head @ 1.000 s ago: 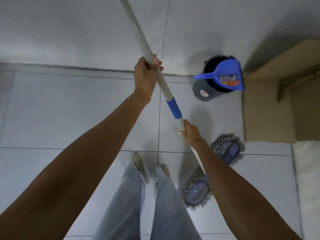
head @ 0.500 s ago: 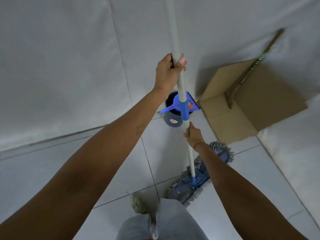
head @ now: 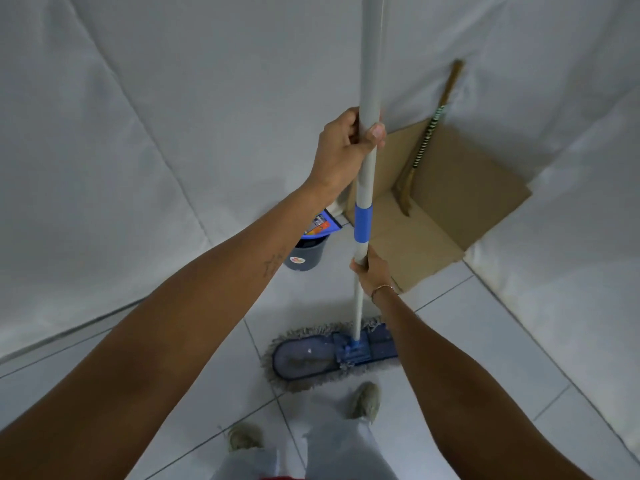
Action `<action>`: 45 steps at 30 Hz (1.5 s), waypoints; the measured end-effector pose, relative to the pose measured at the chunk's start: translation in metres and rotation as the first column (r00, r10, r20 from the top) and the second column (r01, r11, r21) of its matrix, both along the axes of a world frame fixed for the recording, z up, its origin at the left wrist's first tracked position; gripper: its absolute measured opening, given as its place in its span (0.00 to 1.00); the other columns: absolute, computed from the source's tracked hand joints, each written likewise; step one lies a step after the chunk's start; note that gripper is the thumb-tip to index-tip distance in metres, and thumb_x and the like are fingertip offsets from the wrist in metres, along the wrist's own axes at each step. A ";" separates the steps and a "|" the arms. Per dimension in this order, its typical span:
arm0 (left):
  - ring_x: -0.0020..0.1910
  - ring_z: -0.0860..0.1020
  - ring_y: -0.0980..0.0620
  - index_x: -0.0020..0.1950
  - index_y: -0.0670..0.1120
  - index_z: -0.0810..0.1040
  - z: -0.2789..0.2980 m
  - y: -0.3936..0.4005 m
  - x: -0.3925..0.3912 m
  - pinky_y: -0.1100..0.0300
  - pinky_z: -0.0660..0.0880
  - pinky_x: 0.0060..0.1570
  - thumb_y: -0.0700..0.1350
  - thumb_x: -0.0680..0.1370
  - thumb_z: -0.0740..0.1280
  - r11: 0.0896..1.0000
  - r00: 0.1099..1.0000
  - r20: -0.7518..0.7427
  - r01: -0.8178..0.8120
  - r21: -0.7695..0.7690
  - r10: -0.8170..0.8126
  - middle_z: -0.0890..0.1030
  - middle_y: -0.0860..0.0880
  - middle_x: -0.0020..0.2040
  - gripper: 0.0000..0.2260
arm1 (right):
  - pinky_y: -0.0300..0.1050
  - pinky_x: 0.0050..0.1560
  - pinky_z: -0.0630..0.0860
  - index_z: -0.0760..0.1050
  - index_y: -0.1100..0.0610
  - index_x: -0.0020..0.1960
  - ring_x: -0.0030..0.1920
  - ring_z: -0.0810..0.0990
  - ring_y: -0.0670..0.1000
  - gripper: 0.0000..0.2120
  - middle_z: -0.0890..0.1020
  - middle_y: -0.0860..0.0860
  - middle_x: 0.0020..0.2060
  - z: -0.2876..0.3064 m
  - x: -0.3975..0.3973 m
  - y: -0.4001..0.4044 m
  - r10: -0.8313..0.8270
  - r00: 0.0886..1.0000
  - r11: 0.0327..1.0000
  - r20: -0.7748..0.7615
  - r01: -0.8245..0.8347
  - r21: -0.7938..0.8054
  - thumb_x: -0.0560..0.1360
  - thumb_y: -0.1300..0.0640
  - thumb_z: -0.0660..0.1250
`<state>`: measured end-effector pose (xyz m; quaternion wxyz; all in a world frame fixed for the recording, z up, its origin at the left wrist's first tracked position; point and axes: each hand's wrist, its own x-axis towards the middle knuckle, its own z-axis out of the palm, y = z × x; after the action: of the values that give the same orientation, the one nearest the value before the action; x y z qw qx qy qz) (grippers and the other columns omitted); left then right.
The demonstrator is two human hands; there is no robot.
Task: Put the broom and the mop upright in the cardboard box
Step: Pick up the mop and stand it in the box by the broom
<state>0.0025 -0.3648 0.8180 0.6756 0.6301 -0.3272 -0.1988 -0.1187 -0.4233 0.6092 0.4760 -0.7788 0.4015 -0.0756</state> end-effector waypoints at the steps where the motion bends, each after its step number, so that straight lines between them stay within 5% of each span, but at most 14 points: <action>1: 0.42 0.78 0.49 0.57 0.35 0.75 0.000 -0.017 -0.006 0.55 0.77 0.53 0.39 0.78 0.64 1.000 1.000 -0.003 -0.005 -0.003 0.005 0.79 0.48 0.38 0.10 | 0.47 0.48 0.71 0.70 0.64 0.61 0.46 0.73 0.52 0.17 0.79 0.60 0.49 0.000 -0.005 -0.013 -0.011 1.000 1.000 0.010 0.011 0.004 0.74 0.66 0.65; 11: 0.43 0.79 0.45 0.58 0.34 0.75 0.022 -0.182 -0.042 0.46 0.78 0.58 0.38 0.77 0.66 0.999 0.999 0.025 0.027 -0.022 -0.027 0.79 0.47 0.40 0.12 | 0.52 0.54 0.76 0.72 0.62 0.57 0.47 0.76 0.52 0.14 0.81 0.60 0.49 0.007 -0.033 -0.172 -0.055 0.994 0.998 0.090 0.053 0.026 0.72 0.64 0.68; 22: 0.46 0.82 0.44 0.57 0.35 0.76 -0.013 -0.304 0.041 0.47 0.79 0.57 0.39 0.76 0.67 1.000 1.000 0.022 0.011 0.002 -0.011 0.81 0.43 0.45 0.12 | 0.53 0.52 0.75 0.72 0.63 0.53 0.45 0.75 0.54 0.09 0.76 0.53 0.39 -0.014 0.049 -0.307 -0.029 0.999 0.997 0.042 0.026 0.066 0.73 0.65 0.67; 28: 0.44 0.81 0.43 0.58 0.32 0.75 -0.007 -0.382 0.117 0.48 0.79 0.55 0.37 0.76 0.67 1.000 1.000 0.021 -0.018 0.017 0.018 0.81 0.40 0.47 0.13 | 0.58 0.60 0.74 0.71 0.63 0.62 0.55 0.77 0.58 0.17 0.80 0.60 0.54 -0.013 0.124 -0.390 -0.042 0.999 0.997 0.011 0.041 0.071 0.74 0.62 0.67; 45: 0.56 0.81 0.39 0.57 0.33 0.77 -0.027 -0.556 0.232 0.46 0.76 0.62 0.36 0.73 0.70 0.984 0.999 -0.046 -0.012 0.177 0.021 0.82 0.37 0.52 0.14 | 0.56 0.64 0.73 0.74 0.66 0.59 0.59 0.77 0.60 0.15 0.79 0.62 0.57 -0.036 0.239 -0.587 0.108 0.988 0.984 -0.109 -0.090 0.155 0.73 0.65 0.68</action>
<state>0.2345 -0.9208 0.7912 0.6261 0.6854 -0.2869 -0.2366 0.1204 -1.0100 0.5731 0.5122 -0.7628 0.3939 0.0243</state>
